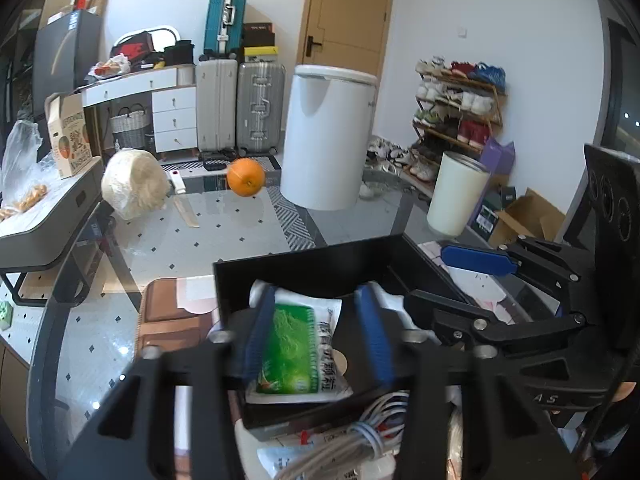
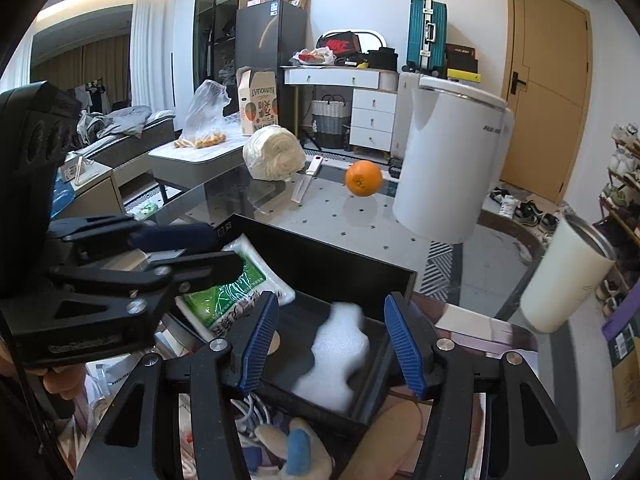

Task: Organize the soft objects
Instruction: 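Lower the foam block and sachet into the black box and release both tools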

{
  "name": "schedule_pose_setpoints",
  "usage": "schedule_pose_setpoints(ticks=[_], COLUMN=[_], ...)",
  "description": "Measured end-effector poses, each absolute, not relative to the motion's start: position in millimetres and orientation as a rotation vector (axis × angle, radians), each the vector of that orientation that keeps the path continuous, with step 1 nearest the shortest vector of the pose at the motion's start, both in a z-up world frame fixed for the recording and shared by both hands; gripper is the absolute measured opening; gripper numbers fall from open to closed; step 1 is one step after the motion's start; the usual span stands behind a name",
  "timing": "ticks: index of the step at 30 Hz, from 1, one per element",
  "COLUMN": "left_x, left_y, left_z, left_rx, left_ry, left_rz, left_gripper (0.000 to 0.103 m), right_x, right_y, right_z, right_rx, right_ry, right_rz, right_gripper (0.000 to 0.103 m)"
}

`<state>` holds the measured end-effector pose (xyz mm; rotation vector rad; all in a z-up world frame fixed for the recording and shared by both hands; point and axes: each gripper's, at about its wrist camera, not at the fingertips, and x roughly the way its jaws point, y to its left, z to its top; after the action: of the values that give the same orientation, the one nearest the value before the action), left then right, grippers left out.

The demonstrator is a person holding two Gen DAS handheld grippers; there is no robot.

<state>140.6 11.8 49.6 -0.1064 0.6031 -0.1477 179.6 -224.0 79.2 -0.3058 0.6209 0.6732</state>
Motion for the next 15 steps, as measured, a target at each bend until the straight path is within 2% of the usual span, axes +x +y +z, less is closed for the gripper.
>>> schedule_pose_setpoints(ticks=[1,2,3,4,5,6,8,12,15], left_x=[138.3,133.6,129.8,125.5,120.8,115.5,104.9,86.3,75.5], left_y=[12.3,12.4,11.9,11.6,11.8,12.8,17.6,21.0,18.3], left_z=[50.3,51.7,52.7,53.4,54.0,54.6,56.1,57.8,56.4], left_rx=[-0.107,-0.102,-0.098,-0.096,-0.098,-0.100,-0.118,-0.139,-0.111], left_ry=[0.602,0.602,0.601,0.598,0.593,0.580,0.549,0.526,0.525], left_rz=[-0.149,-0.142,-0.138,-0.137,-0.131,-0.107,-0.089,-0.073,-0.055], left_gripper=[0.045,0.047,0.055,0.060,0.078,0.090,0.100,0.103,0.103], right_x=[177.2,175.3,172.7,170.0,165.5,162.2,152.8,137.7,126.4], right_y=[-225.1,-226.8,-229.5,-231.7,-236.0,-239.6,-249.1,-264.1,-275.8], right_z=[80.3,81.8,83.8,85.5,87.5,89.3,93.4,96.1,97.0], right_rx=[-0.308,-0.309,-0.305,-0.301,-0.290,-0.279,-0.244,-0.213,-0.174], right_ry=[0.616,0.615,0.613,0.610,0.606,0.603,0.598,0.610,0.623], right_rz=[0.668,0.662,0.658,0.657,0.653,0.647,0.640,0.607,0.604], right_gripper=[0.058,0.065,0.075,0.080,0.087,0.089,0.092,0.102,0.102])
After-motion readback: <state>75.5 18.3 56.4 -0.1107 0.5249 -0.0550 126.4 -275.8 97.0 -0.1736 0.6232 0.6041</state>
